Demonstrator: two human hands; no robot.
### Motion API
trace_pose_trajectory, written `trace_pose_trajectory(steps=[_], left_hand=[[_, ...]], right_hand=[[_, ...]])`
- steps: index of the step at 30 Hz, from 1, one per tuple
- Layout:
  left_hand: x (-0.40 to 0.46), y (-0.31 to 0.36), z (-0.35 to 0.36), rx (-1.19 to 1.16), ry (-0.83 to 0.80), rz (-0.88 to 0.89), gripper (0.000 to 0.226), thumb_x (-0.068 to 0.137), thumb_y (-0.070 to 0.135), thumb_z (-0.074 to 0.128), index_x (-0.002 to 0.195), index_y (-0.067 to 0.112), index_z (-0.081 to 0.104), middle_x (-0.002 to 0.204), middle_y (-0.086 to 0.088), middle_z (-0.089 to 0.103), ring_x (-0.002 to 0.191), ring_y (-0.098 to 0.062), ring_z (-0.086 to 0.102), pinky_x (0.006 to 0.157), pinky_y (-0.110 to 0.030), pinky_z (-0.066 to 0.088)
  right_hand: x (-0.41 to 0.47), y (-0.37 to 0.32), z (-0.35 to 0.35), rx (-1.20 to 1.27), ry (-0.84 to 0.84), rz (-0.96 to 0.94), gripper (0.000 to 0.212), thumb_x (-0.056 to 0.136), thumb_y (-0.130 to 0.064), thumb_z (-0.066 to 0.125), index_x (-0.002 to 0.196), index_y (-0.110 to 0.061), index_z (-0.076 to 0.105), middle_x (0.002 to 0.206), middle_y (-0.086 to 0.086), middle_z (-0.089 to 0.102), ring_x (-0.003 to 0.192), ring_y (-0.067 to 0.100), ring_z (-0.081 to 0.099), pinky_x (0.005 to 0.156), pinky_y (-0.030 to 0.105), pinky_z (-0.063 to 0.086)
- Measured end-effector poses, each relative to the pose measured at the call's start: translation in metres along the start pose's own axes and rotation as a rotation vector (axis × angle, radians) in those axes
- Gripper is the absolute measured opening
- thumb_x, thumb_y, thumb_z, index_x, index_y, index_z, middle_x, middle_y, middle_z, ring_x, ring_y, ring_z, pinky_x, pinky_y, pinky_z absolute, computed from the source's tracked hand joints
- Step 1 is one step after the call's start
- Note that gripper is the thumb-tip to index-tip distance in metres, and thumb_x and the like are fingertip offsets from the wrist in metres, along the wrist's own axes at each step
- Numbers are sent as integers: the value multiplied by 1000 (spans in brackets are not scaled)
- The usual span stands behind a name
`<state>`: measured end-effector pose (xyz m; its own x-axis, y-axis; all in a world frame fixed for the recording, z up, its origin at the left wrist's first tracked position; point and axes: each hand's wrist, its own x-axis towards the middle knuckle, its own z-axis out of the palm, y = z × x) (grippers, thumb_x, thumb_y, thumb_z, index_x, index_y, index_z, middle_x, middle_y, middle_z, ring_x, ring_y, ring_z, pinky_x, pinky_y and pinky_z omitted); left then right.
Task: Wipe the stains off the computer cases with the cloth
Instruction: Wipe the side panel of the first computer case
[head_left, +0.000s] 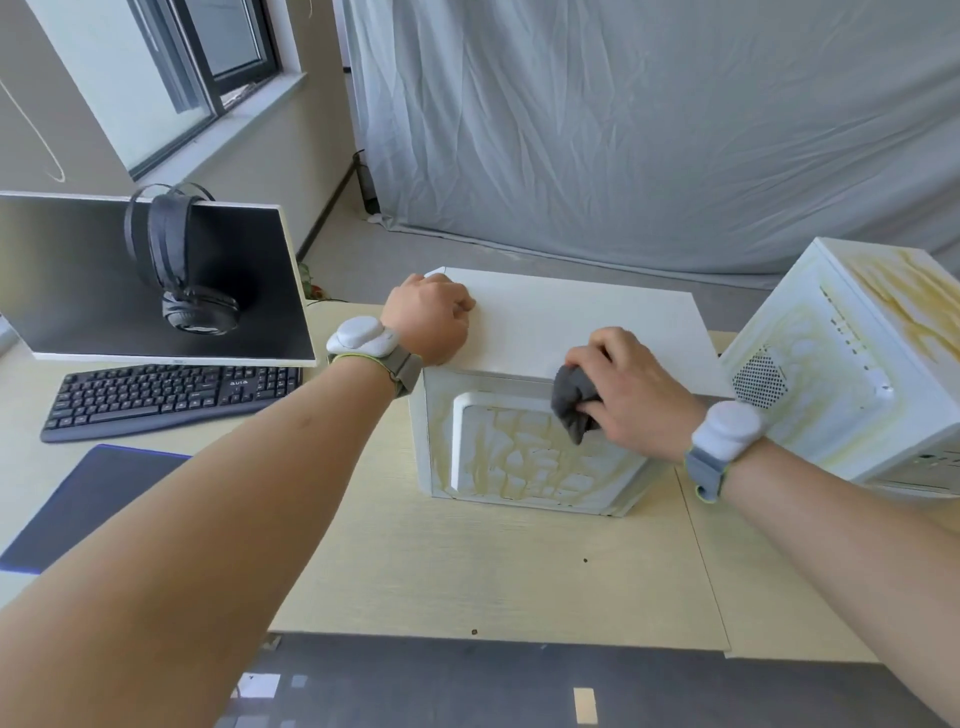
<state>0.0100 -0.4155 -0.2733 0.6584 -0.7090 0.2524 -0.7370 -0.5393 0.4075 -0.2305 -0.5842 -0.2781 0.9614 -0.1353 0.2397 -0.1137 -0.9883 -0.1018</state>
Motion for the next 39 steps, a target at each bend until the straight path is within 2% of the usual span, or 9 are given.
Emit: trace_pose_trajectory(steps=[5,12,15,18,20,22,28,33,39], left_hand=[[-6,-2,8,-81,44,-20,30,95,20,46,108,30,71,127,8,62,113,-28,45,94,-38,34],[-5,-6,5,-216,10,-77,36,104,41,43,105,20,72,134,12,59,115,-26,42,92,-34,26],[-5,-5,2,-223,8,-65,36,105,39,43,106,21,74,135,10,60,117,-29,43,91,-34,28],[-7,-6,1,-184,3,-35,35,105,38,41,104,21,72,133,7,61,114,-31,44,86,-35,27],[-8,-5,1,-200,9,-48,36,105,38,40,104,22,72,135,9,59,116,-29,43,86,-34,24],[-8,-5,1,-199,4,-54,36,105,40,40,104,24,71,136,11,58,116,-27,42,88,-34,23],[-7,-6,2,-206,2,-51,33,105,40,38,91,27,65,131,10,60,113,-27,41,91,-37,28],[-5,-9,0,-235,-63,-76,41,106,47,32,96,26,66,134,8,57,118,-28,40,93,-38,27],[-6,-8,-12,-272,-190,-60,62,107,56,13,125,29,66,139,4,50,129,-26,35,105,-41,21]], right_hand=[[28,-41,21,-253,157,-44,48,81,-33,75,116,-7,56,106,14,48,96,38,48,99,50,40],[62,-97,47,-233,271,-14,34,85,-37,68,89,-9,49,95,13,52,85,34,50,87,49,44],[67,-97,37,41,309,97,28,90,-33,60,82,-9,48,86,12,51,78,33,50,69,42,42],[73,-94,9,596,305,468,31,100,-36,55,84,-10,48,84,6,54,78,27,54,68,40,44],[64,-84,-5,785,231,522,28,101,-37,54,92,-12,50,87,3,58,81,22,57,72,39,47],[46,-66,-10,669,196,431,26,100,-38,53,101,-12,52,98,5,58,93,24,57,81,40,46],[12,-30,19,-269,137,56,54,85,-48,66,119,-8,54,116,13,47,111,39,45,105,51,32],[52,-85,51,-364,216,97,64,78,-54,68,118,-5,54,114,17,50,113,39,45,112,64,27],[82,-133,67,-393,292,58,53,80,-53,66,101,-6,53,98,13,53,91,34,50,110,60,34]])
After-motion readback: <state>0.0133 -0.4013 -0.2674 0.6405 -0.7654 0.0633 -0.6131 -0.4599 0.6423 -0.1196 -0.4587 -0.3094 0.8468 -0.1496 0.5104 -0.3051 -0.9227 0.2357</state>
